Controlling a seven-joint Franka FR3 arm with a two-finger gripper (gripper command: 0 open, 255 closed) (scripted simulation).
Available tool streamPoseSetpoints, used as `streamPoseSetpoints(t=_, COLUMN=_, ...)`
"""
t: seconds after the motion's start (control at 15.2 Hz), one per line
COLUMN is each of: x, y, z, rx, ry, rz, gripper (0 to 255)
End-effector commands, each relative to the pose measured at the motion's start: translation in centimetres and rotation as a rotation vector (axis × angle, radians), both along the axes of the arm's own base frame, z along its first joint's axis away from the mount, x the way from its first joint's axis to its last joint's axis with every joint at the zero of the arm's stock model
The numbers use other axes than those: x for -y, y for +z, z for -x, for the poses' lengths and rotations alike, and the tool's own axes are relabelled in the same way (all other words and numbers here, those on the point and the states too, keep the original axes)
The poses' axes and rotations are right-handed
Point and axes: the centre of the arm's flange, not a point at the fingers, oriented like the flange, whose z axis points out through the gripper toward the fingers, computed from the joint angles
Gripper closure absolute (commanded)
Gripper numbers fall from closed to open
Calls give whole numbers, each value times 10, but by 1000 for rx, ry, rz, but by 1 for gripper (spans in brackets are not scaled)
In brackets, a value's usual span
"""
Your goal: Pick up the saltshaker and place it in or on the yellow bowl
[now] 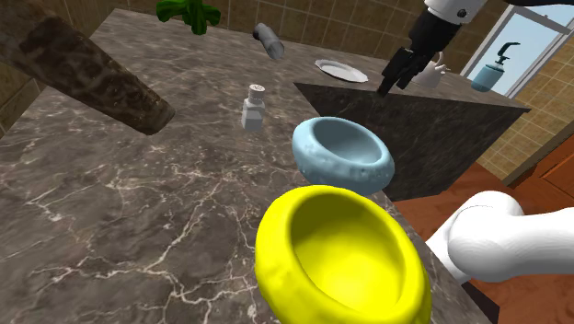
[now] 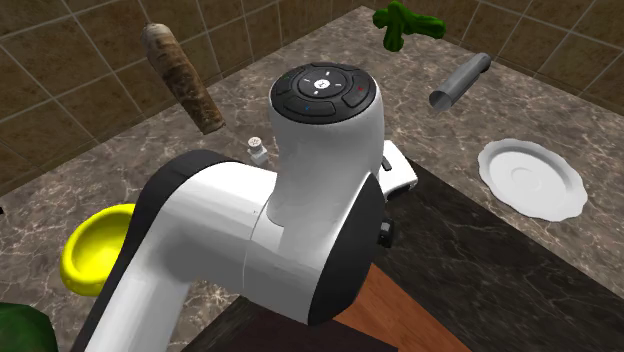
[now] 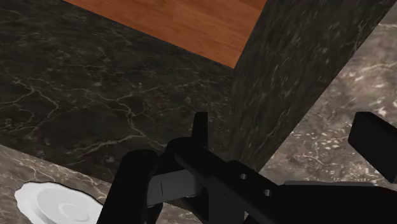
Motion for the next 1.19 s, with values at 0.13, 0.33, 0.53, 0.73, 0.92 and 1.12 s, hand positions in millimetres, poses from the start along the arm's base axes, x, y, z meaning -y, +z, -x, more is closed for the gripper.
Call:
streamPoseSetpoints(t=0.13, x=-21, y=-2, z=-13, rx=-2, ry=12, rz=-8, gripper=0)
streamPoseSetpoints(t=0.33, x=-53, y=-4, z=-33, rx=-5, ry=31, rz=-19, gripper=0)
streamPoseSetpoints(t=0.53, x=-86, y=-7, z=-52, rx=-7, ry=50, rz=-31, gripper=0)
streamPoseSetpoints(t=0.73, x=-119, y=-9, z=-70, rx=-10, ry=69, rz=-42, gripper=0)
streamPoseSetpoints(t=0.92, x=-152, y=-10, z=-88, rx=-13, ry=87, rz=-54, gripper=0)
streamPoseSetpoints(t=1.12, x=-186, y=-12, z=-105, rx=-15, ry=106, rz=-66, gripper=0)
